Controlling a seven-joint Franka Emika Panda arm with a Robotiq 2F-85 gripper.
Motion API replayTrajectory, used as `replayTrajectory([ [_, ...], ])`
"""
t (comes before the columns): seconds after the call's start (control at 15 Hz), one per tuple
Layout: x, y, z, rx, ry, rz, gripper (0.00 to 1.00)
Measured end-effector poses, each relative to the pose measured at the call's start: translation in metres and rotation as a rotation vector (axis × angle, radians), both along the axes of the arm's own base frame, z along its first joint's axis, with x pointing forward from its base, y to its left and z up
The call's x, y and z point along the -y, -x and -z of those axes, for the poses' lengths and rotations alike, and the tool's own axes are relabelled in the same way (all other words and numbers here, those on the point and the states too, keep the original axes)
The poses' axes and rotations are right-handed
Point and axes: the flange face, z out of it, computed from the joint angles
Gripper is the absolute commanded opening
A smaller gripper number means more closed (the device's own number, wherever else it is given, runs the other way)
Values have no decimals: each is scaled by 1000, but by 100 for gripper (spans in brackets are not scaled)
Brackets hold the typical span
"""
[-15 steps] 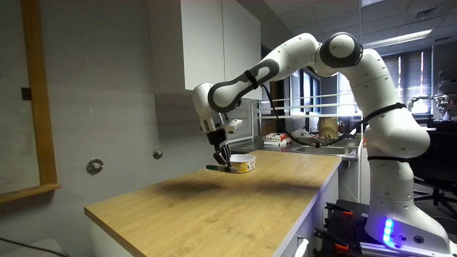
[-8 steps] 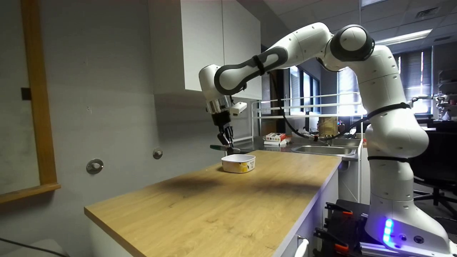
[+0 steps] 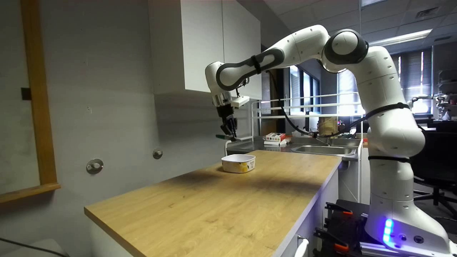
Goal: Put the marker into the container.
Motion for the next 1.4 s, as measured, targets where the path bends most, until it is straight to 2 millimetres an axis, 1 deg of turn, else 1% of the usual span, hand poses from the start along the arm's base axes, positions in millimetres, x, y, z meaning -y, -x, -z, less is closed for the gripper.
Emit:
replayTrajectory([
  [0.27, 33, -20, 1, 0, 9, 43, 7],
  [0.47, 55, -36, 11, -9, 10, 62, 7],
  [0.73, 82, -57, 32, -33, 14, 82, 7],
  [0.93, 105, -68, 50, -56, 19, 97, 7],
  [1.2, 133, -76, 76, -96, 23, 111, 7],
  [1.4, 149, -79, 97, -128, 24, 120, 7],
])
